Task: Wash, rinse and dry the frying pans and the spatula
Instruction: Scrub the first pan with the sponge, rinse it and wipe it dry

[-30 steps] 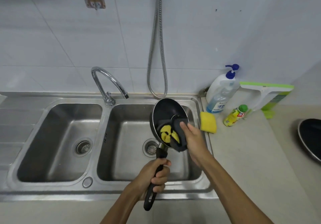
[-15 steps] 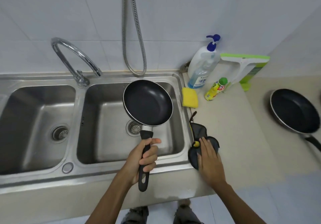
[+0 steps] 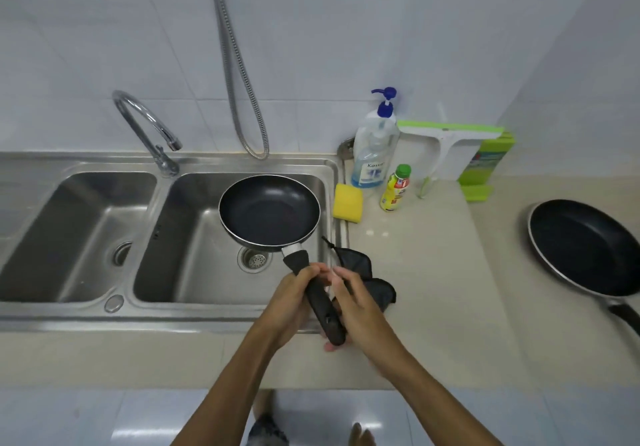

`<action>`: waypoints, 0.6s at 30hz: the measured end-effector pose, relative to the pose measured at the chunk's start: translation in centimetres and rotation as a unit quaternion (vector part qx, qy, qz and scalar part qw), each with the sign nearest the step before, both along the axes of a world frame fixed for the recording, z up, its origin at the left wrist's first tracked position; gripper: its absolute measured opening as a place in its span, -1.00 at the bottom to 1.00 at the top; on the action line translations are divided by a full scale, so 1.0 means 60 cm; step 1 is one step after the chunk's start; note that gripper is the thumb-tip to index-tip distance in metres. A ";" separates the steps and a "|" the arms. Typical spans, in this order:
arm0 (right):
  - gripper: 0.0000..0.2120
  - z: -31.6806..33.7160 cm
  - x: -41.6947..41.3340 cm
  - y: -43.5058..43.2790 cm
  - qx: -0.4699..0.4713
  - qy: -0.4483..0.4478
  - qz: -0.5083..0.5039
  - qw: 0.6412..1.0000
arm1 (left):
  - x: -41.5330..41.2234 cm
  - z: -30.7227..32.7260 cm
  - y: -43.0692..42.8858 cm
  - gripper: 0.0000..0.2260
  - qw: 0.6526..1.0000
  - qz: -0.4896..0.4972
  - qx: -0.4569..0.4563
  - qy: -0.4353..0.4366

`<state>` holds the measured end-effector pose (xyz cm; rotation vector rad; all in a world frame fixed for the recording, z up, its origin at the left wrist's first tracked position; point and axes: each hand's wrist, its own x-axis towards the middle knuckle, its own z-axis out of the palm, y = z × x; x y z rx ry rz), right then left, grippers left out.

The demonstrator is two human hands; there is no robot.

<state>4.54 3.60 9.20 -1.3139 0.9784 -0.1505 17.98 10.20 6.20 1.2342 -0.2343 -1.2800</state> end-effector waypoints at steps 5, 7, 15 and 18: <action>-0.53 -0.006 -0.059 -0.012 0.010 -0.042 0.044 0.998 | -0.086 0.008 -0.021 -0.62 0.997 -0.042 0.022 -0.065; -0.55 -0.019 -0.095 -0.017 -0.064 -0.056 0.029 0.996 | -0.119 0.009 -0.034 -0.61 0.994 -0.060 0.028 -0.088; -0.58 -0.098 -0.249 -0.037 -0.181 -0.040 -0.097 0.978 | -0.246 -0.002 -0.101 -0.71 0.981 -0.099 0.064 -0.156; -0.57 -0.111 -0.284 -0.044 -0.165 -0.014 -0.153 0.974 | -0.280 -0.022 -0.115 -0.61 0.978 -0.073 0.067 -0.181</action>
